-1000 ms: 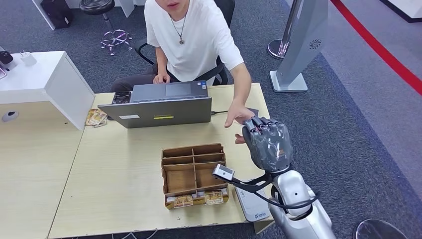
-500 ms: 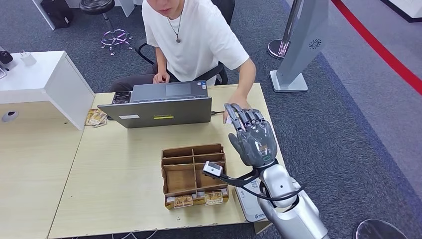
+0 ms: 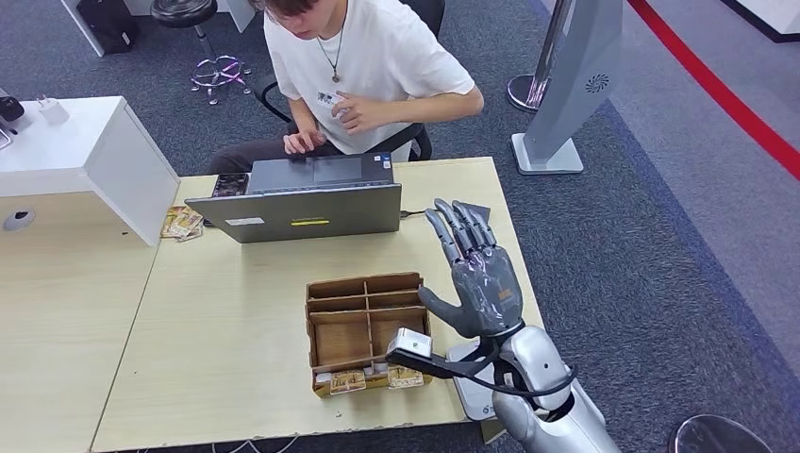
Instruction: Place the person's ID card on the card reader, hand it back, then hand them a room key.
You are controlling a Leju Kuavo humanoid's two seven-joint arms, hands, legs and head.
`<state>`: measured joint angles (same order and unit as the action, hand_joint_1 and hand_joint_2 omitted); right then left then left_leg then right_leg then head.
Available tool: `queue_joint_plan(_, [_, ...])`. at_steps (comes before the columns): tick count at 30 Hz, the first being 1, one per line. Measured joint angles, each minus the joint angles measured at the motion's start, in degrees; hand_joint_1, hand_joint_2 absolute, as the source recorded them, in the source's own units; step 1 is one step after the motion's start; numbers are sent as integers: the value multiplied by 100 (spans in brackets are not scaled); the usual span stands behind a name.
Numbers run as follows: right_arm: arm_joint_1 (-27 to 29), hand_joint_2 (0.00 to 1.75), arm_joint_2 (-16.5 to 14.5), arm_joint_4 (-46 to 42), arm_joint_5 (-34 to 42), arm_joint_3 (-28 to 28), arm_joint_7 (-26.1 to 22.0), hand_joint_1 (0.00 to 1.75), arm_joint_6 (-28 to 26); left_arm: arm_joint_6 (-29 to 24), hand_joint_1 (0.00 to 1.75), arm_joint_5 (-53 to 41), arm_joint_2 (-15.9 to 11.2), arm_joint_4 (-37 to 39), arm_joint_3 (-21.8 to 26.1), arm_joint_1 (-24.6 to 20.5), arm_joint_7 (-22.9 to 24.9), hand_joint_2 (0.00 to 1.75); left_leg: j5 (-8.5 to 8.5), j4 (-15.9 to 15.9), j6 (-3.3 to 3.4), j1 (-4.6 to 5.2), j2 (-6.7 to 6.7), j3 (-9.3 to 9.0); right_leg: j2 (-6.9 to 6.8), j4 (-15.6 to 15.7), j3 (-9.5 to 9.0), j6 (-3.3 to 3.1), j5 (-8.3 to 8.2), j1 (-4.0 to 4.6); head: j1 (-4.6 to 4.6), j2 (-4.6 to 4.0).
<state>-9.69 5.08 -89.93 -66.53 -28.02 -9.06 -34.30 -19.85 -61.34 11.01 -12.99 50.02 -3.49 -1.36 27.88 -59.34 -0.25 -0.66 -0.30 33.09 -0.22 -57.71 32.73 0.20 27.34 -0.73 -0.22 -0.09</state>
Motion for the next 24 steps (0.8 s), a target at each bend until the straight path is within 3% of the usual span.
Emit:
queue_joint_plan(8, [251, 175, 239, -410, 760, -194, -462, 0, 537, -14, 0, 14, -26, -1, 51, -1, -68, 0, 0, 0, 0, 0, 0, 0, 0, 0, 0, 0, 0, 0, -1, 0])
queue_joint_plan(24, [249, 175, 338, -480, 761, -462, -600, 0, 730, -75, 0, 126, -48, 0, 195, -1, -54, 0, 0, 0, 0, 0, 1, 1, 1, 0, 0, 0, 0, 0, -1, 0])
